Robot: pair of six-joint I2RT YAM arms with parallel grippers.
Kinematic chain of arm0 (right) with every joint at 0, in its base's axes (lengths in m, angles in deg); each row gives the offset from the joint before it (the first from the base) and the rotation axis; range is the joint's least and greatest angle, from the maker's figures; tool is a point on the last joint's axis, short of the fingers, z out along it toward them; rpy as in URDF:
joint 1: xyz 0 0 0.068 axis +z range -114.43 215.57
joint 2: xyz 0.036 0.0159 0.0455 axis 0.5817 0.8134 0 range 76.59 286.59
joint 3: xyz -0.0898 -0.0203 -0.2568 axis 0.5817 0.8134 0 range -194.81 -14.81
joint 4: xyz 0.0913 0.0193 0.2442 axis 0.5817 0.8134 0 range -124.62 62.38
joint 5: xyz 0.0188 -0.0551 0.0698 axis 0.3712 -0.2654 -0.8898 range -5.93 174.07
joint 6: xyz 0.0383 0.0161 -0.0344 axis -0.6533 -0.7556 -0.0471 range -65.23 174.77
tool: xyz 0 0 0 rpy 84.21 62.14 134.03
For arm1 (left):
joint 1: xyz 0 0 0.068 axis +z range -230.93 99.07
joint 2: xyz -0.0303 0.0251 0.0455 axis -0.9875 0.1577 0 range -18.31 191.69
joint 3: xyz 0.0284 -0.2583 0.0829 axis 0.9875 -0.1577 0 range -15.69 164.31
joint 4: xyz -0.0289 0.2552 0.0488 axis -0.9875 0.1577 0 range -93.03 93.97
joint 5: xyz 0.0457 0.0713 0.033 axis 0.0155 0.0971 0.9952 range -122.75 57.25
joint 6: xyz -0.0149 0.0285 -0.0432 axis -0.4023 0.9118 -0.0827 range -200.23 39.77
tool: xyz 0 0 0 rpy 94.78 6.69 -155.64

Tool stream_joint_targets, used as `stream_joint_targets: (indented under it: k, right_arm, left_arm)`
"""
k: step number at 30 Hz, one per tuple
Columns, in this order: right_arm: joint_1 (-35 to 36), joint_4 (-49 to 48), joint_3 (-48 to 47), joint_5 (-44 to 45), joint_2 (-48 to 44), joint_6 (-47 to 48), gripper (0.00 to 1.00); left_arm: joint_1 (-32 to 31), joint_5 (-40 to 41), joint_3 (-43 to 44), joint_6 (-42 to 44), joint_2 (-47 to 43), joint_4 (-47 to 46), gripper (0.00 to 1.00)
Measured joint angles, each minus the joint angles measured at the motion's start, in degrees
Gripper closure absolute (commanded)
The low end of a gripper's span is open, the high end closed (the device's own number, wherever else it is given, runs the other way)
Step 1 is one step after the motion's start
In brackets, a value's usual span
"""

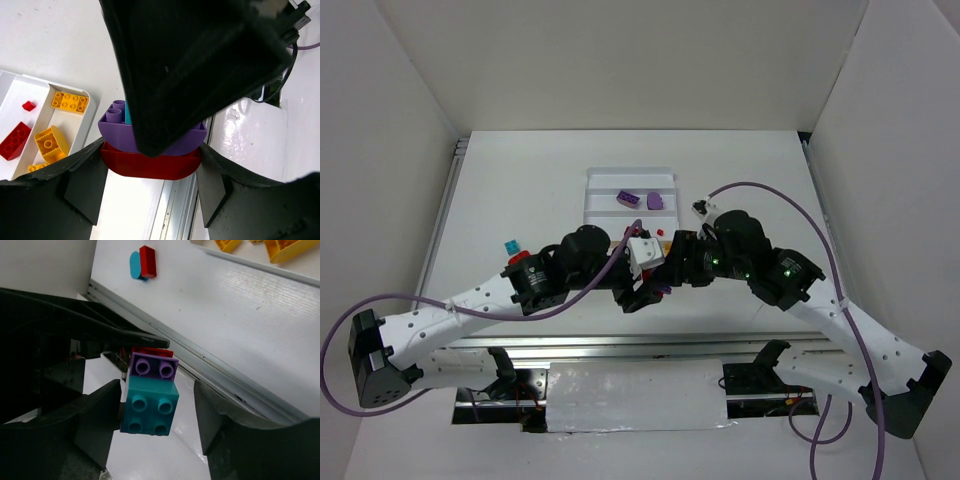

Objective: Sort the legos into containers by color

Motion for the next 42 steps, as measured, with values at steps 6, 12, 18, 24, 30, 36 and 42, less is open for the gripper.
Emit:
stream_joint_targets:
  k: [6,12,18,24,30,36,42]
  right_arm:
    - [1.8,-1.2,1.7,-2.0,-0.2,0.0,0.53]
    - [1.8,-3.8,3.8,-2.9,-0.8,-2.0,1.0]
    - [1.3,-3.8,3.8,-1.3,-2.8,-1.5,1.0]
    - [-5.3,-2.8,3.5,-2.8,-6.8,0.6,1.0]
    - [-9.5,-0.8,3.3,-2.6,-9.7,3.0,1.0]
    - [-11.5,1.5,3.3,1.6,-11.4,4.7,1.0]
    - [-13.7,4.5,3.3,6.5,-15.1,6.1,1.0]
  left_arm:
    - [-1.0,0.5,1.0,1.5,0.3,1.2,1.0]
    - [-1.5,1.7,1.0,2.5,0.3,2.6,1.0]
    - [-1.9,2.9,0.8,2.7,0.2,0.7,1.0]
    - [-2.2,4.8,-1.4,2.6,-1.0,-3.2,1.0]
    - [-1.9,5.8,-3.5,2.6,-2.4,-2.5,1.0]
    - [-1.3,12.8,-5.0,-0.2,-3.1,-3.7,1.0]
    - [6.6,21.3,-1.2,-6.8,3.0,-3.3,1.0]
